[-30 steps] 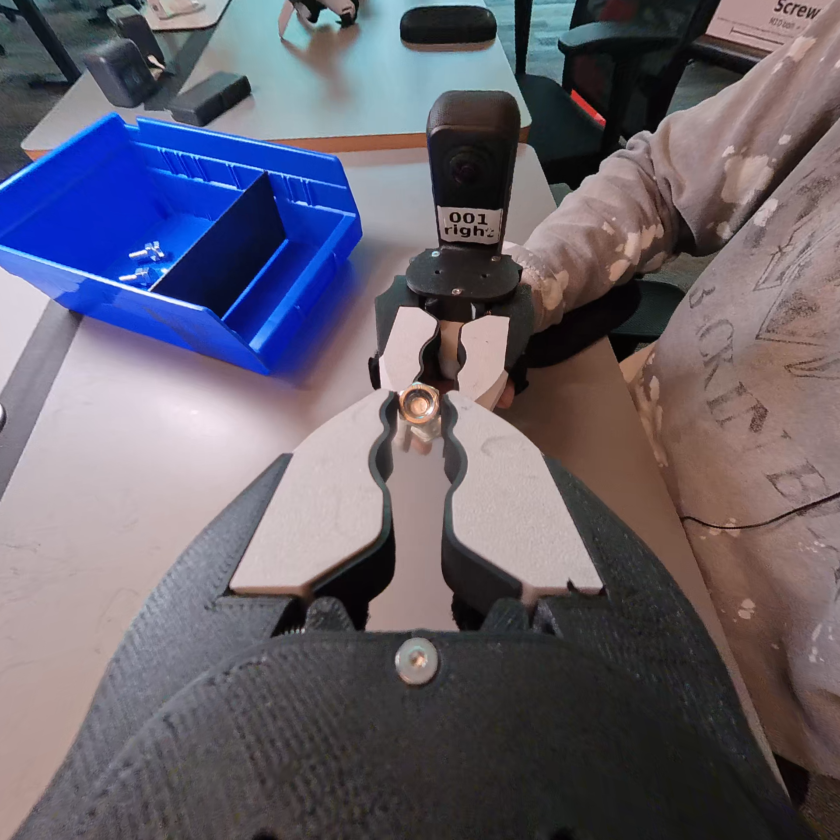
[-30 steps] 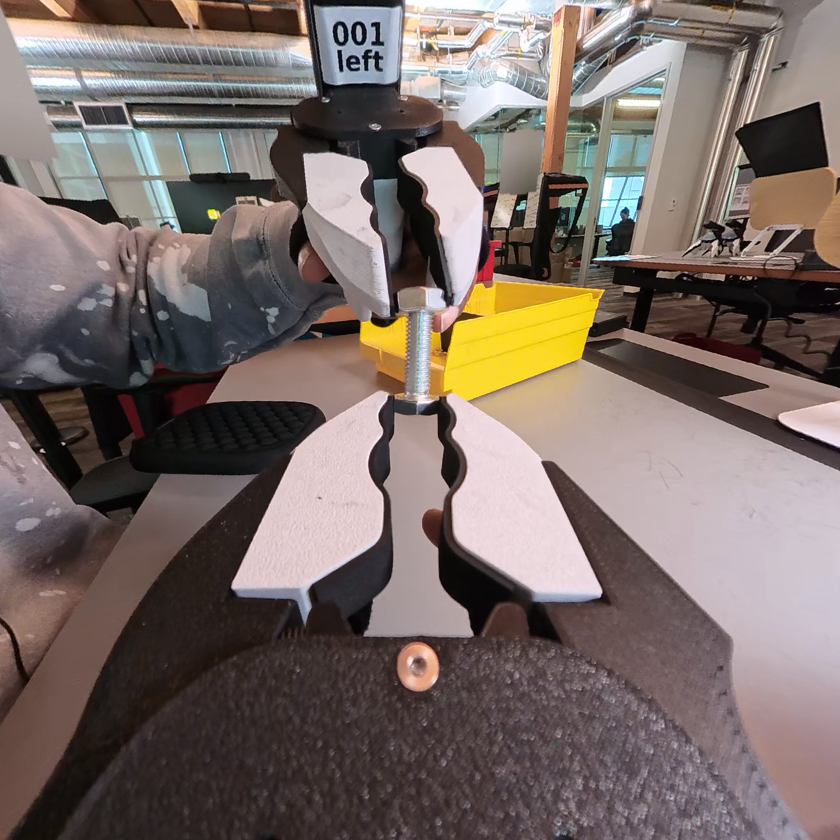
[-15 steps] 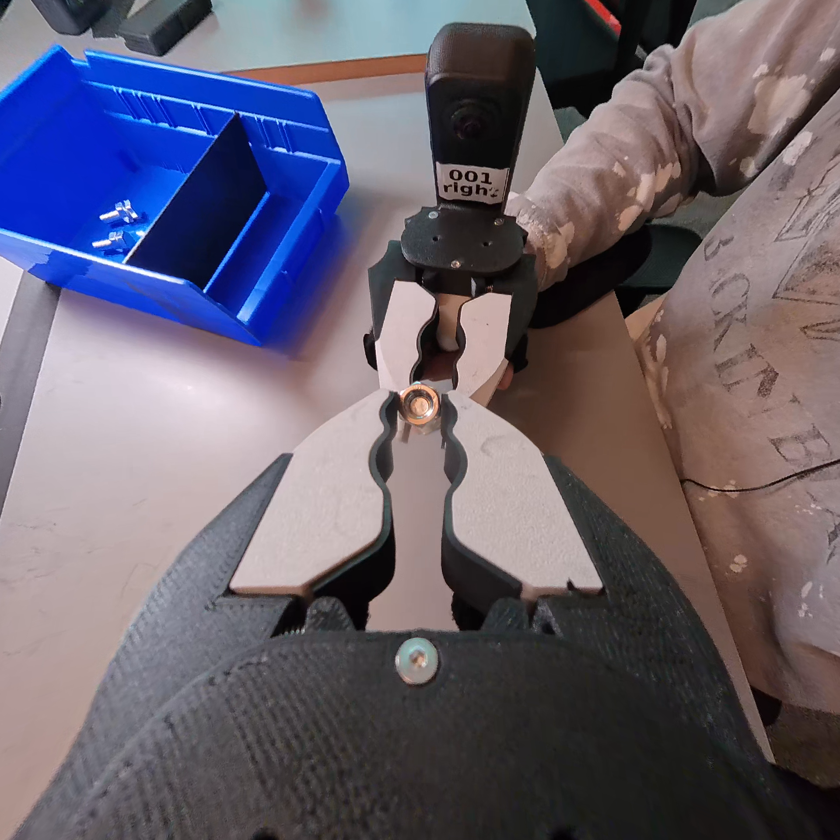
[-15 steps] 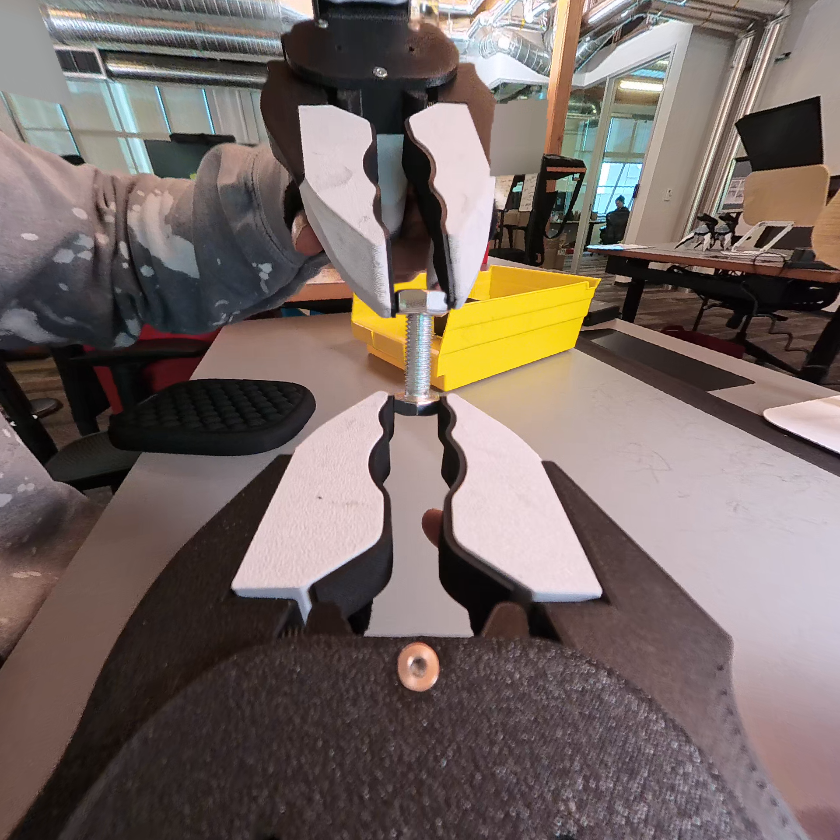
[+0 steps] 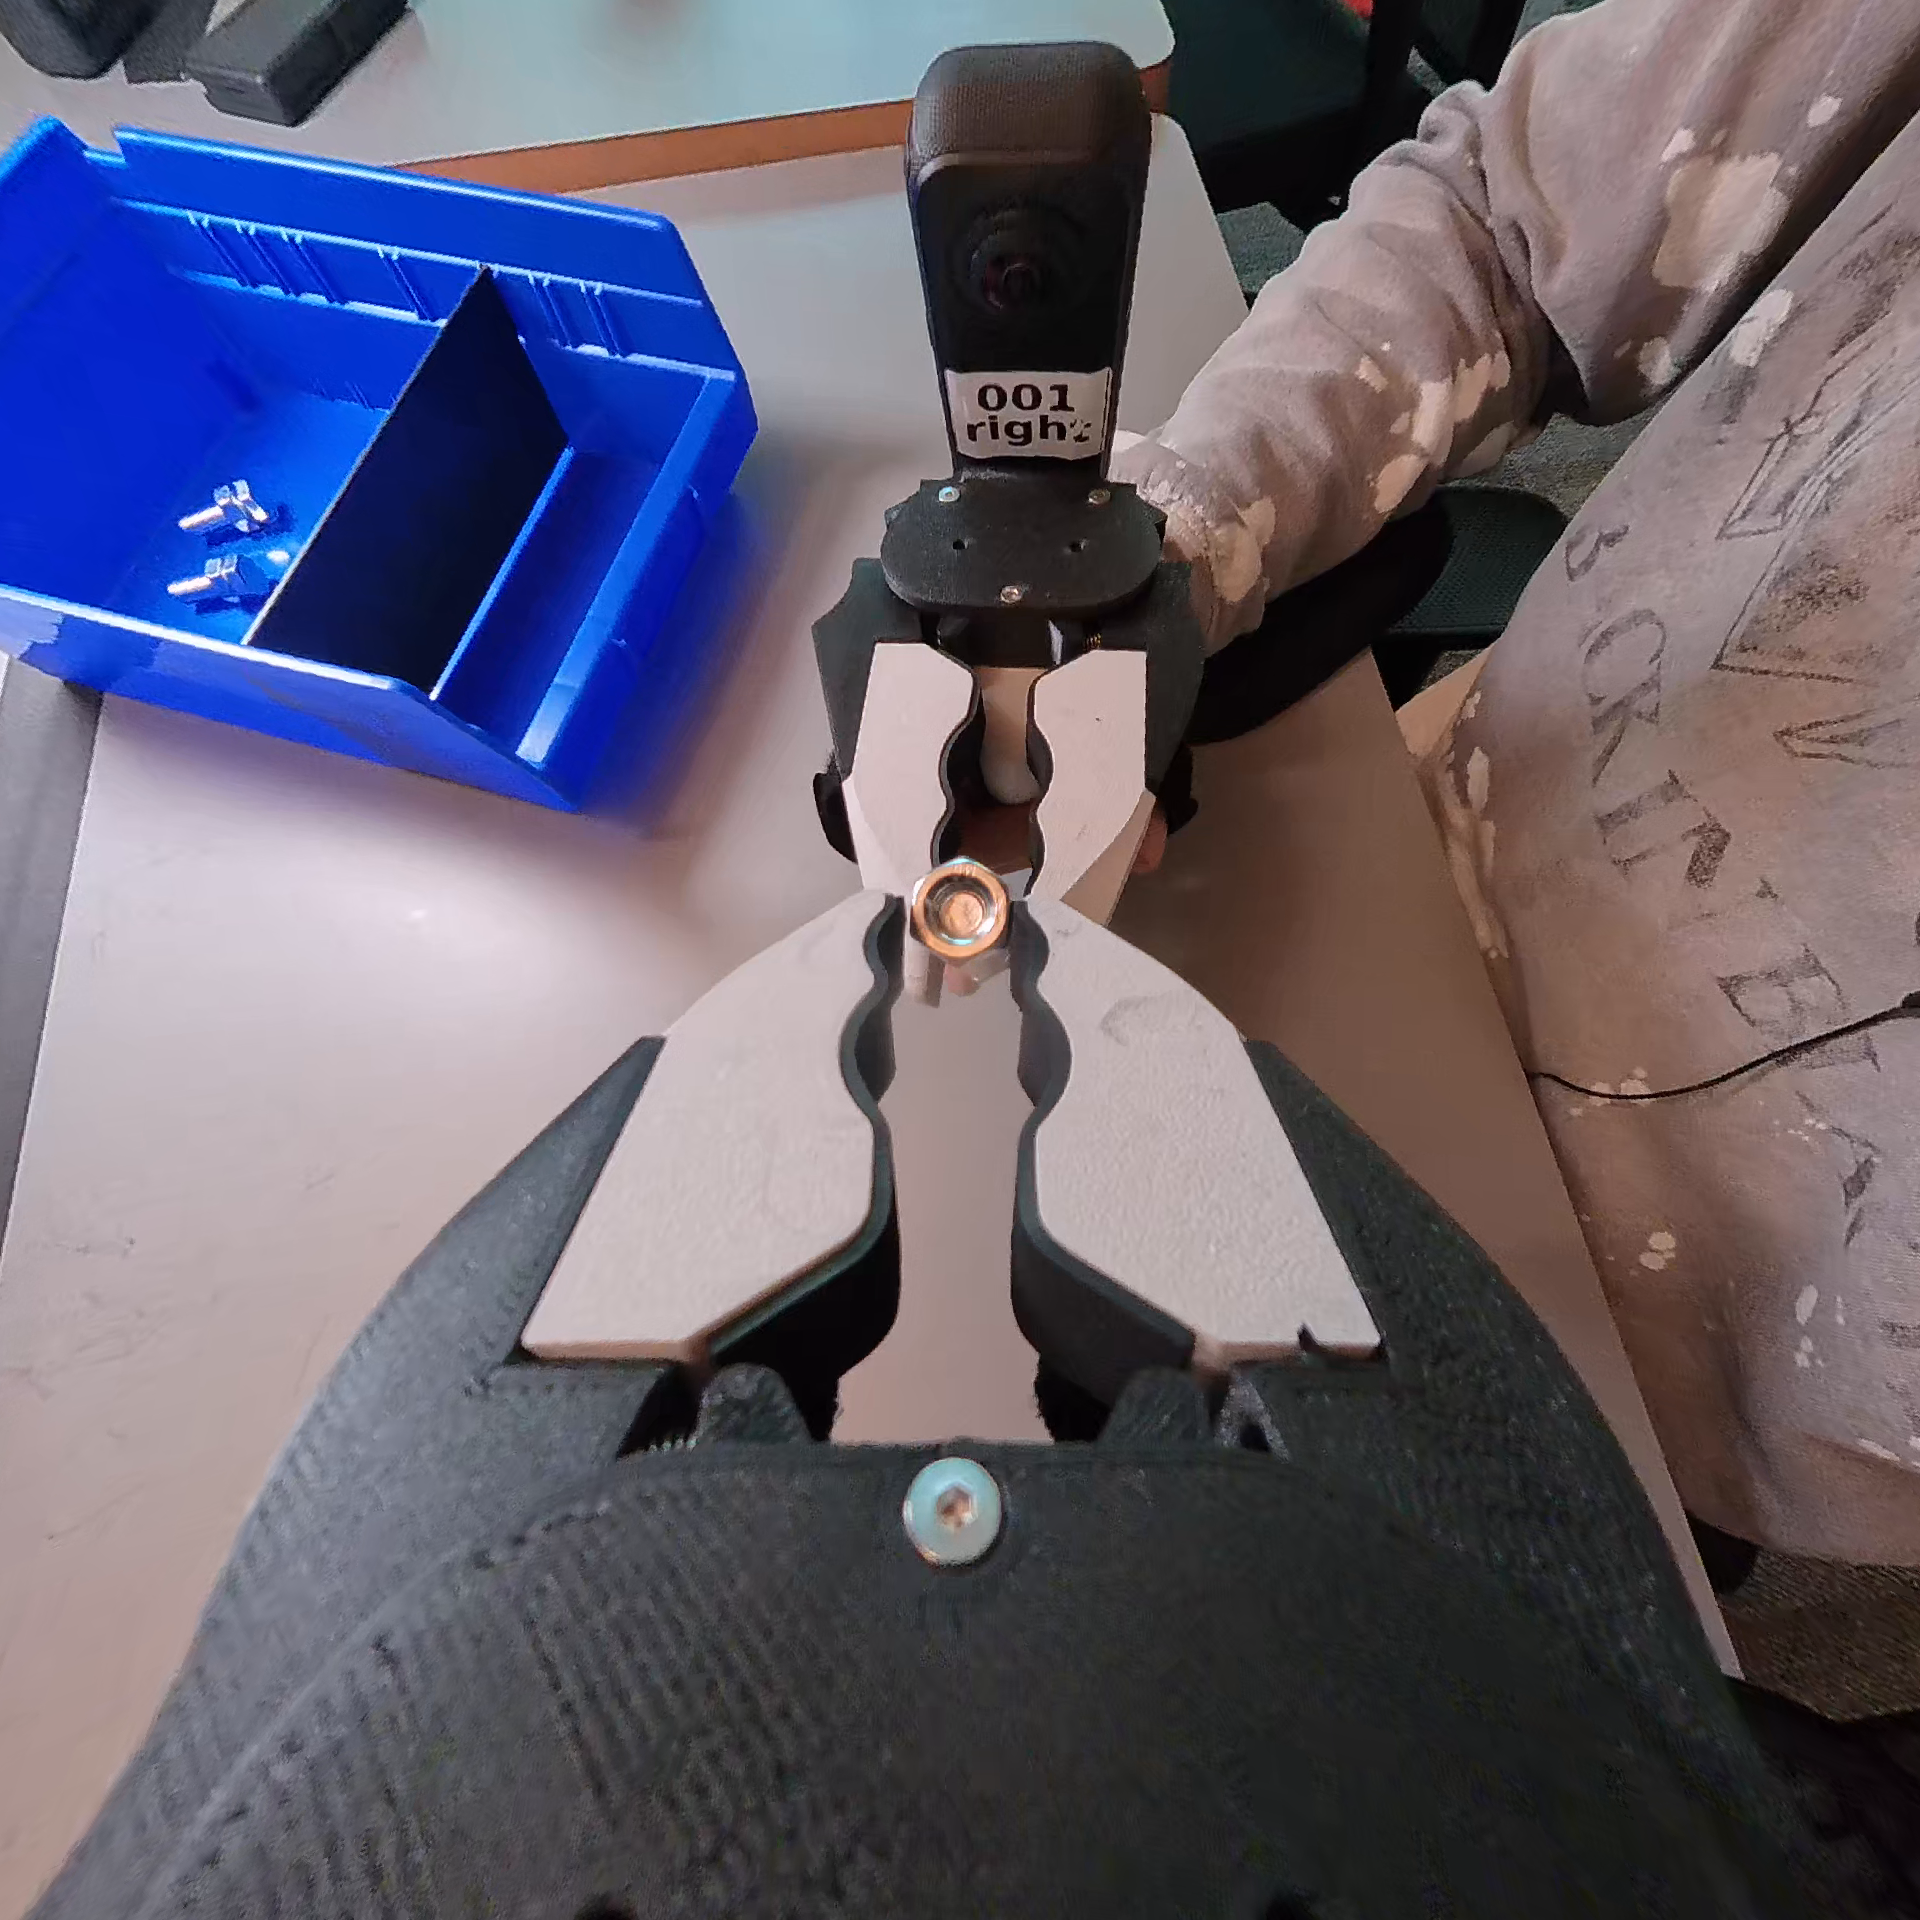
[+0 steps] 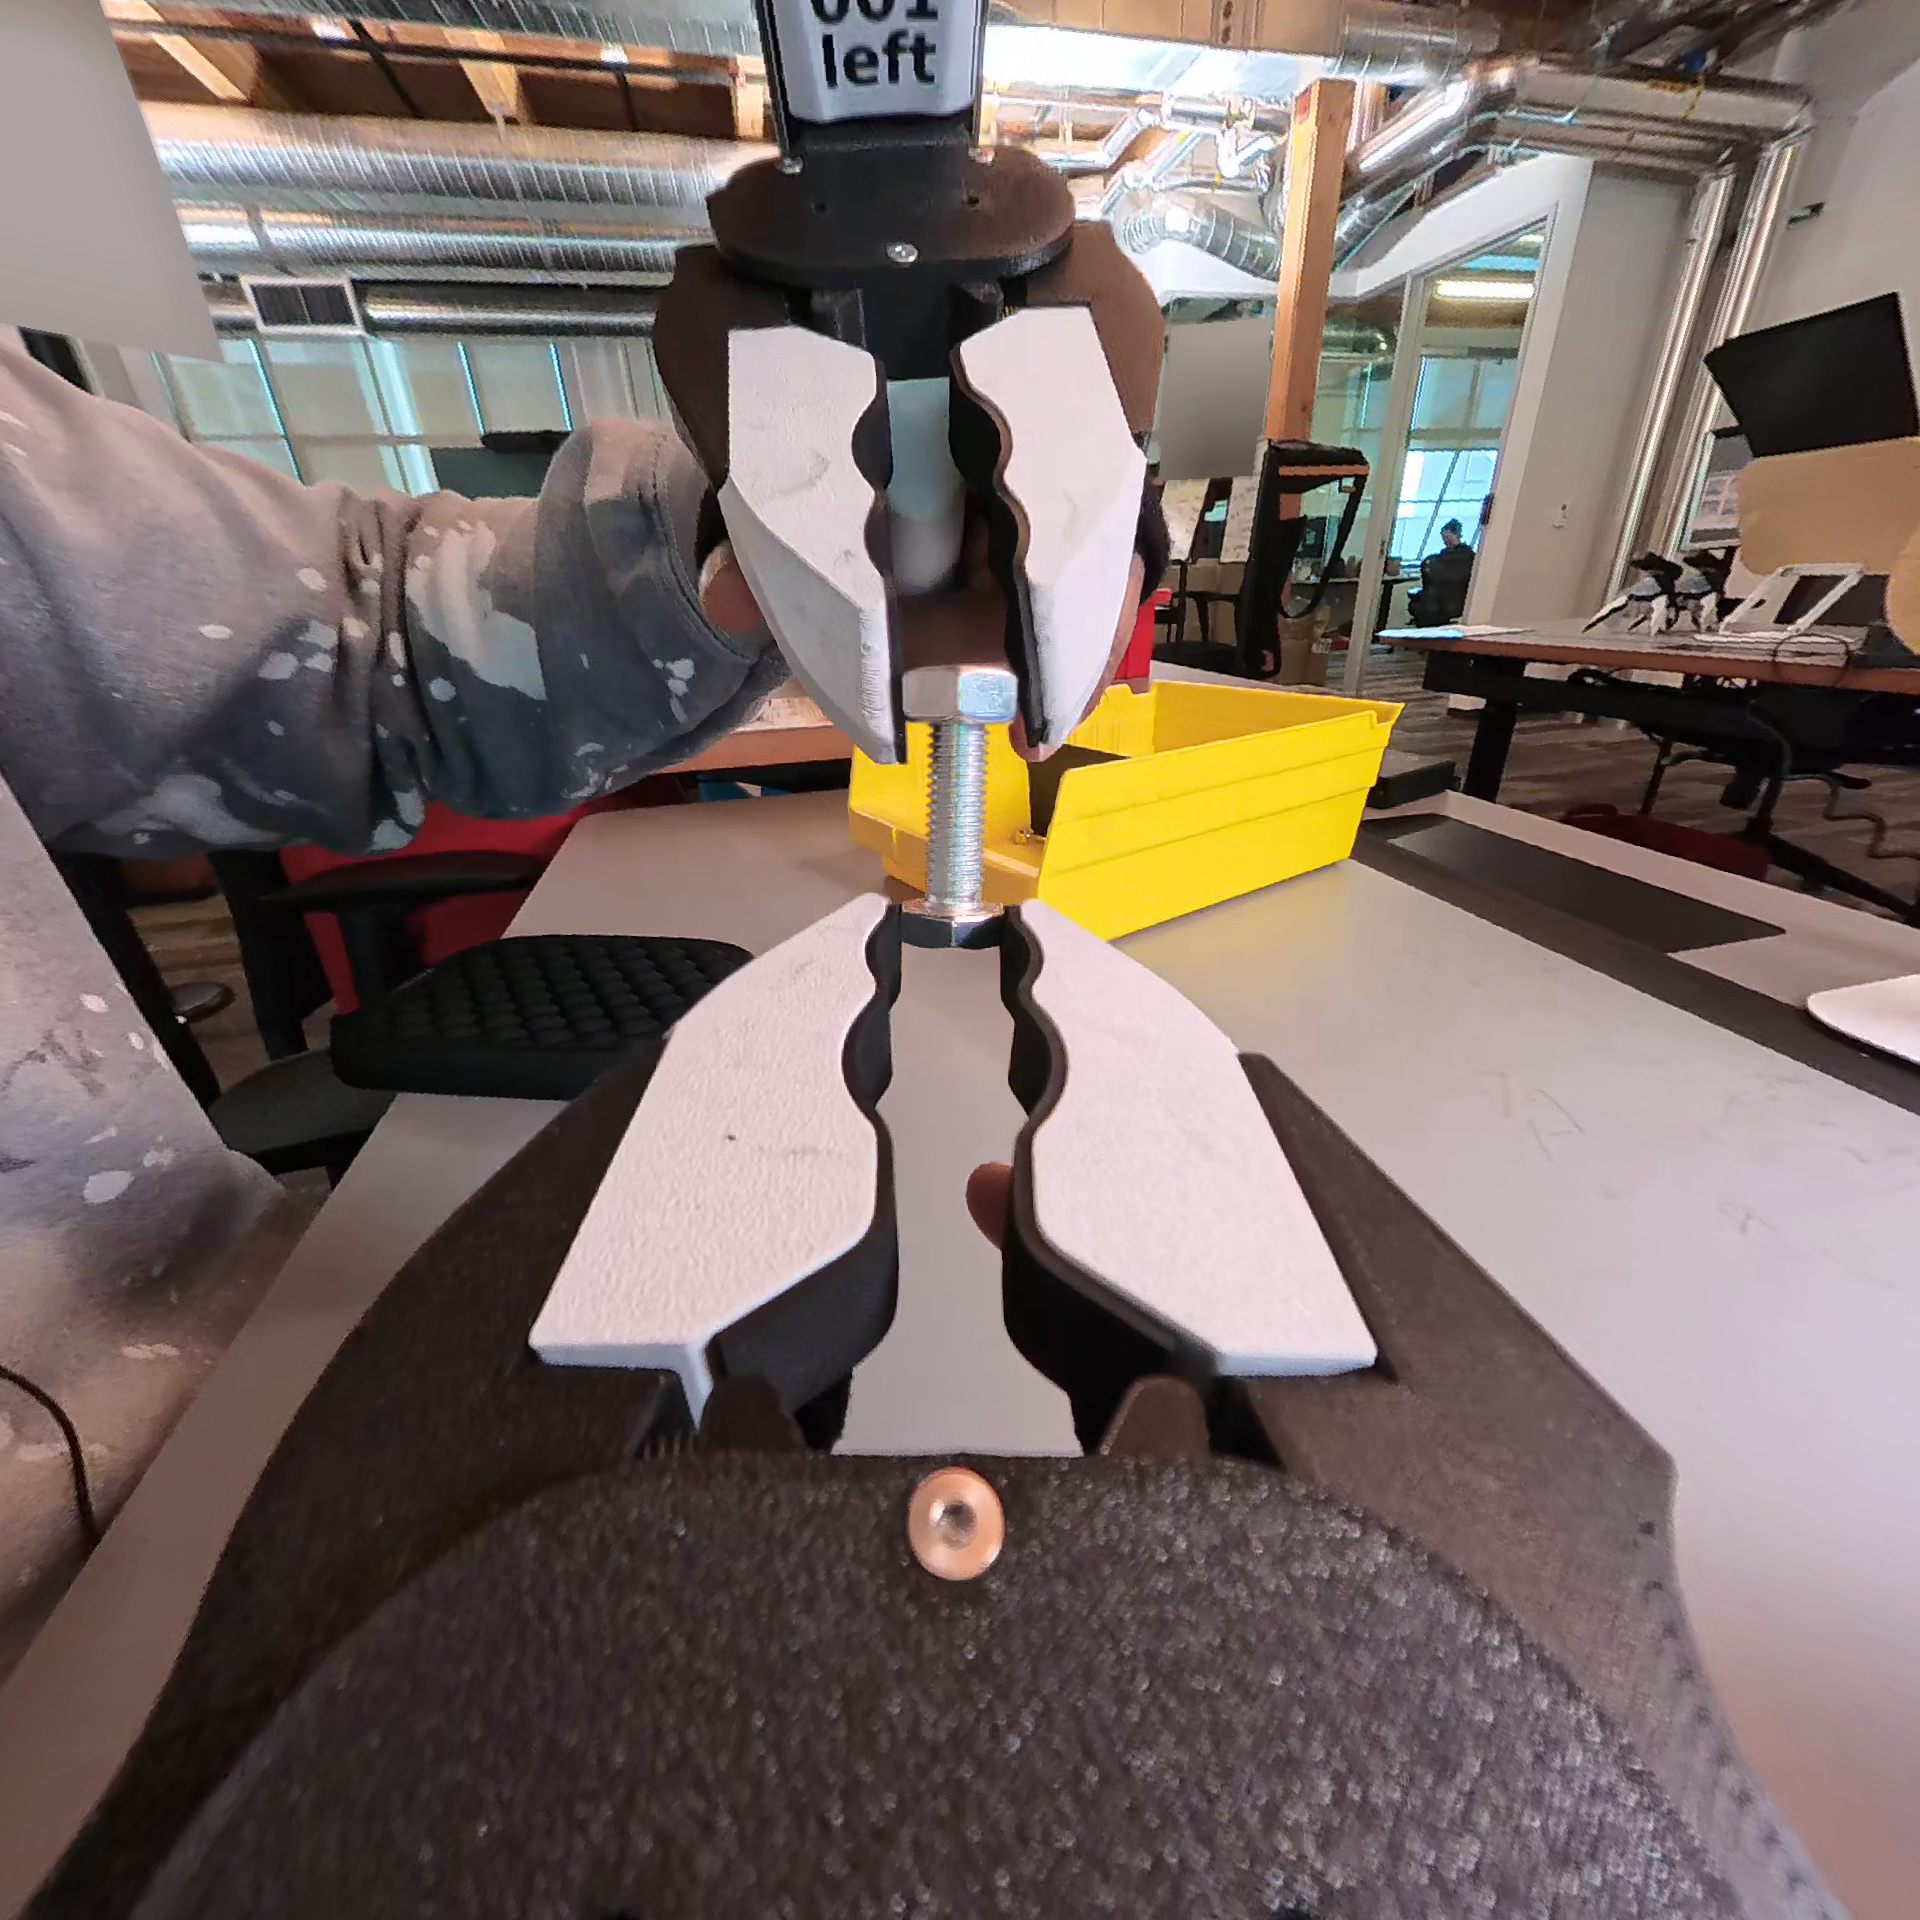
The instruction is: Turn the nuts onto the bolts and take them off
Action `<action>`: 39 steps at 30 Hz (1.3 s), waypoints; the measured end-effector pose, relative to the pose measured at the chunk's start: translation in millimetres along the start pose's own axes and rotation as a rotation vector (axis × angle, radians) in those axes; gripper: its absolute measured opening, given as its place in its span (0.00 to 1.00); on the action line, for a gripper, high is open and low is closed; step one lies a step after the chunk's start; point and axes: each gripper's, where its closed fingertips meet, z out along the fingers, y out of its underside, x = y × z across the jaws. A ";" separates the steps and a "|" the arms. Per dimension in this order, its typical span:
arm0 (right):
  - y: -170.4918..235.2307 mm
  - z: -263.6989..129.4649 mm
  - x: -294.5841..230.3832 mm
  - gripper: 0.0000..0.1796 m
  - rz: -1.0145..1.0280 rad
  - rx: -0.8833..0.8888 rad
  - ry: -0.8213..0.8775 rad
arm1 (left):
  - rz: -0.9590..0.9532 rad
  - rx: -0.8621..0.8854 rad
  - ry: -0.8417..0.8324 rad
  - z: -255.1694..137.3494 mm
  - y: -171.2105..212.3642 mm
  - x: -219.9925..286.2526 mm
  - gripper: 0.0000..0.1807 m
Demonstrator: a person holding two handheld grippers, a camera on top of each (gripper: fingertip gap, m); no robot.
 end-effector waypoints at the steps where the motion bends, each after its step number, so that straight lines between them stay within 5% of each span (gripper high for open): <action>1: -0.9 -0.2 -0.2 0.10 0.000 0.004 -0.002 | 0.000 0.008 0.000 -0.1 -1.0 -0.1 0.12; 13: -14.3 -4.7 -3.3 0.10 -0.005 0.070 -0.023 | -0.063 0.176 -0.065 -15.9 -3.1 -11.2 0.11; 19: -24.1 -4.0 12.6 0.10 -0.007 0.090 0.044 | -0.130 0.404 -0.084 -32.4 -14.5 -15.6 0.13; 30: -137.8 50.8 65.5 0.10 -0.132 0.230 0.128 | -0.154 0.885 -0.231 -109.9 -91.6 -74.0 0.17; 39: -105.1 69.2 79.4 0.10 -0.059 0.205 0.124 | -0.197 0.886 -0.268 -111.0 -65.8 -89.2 0.16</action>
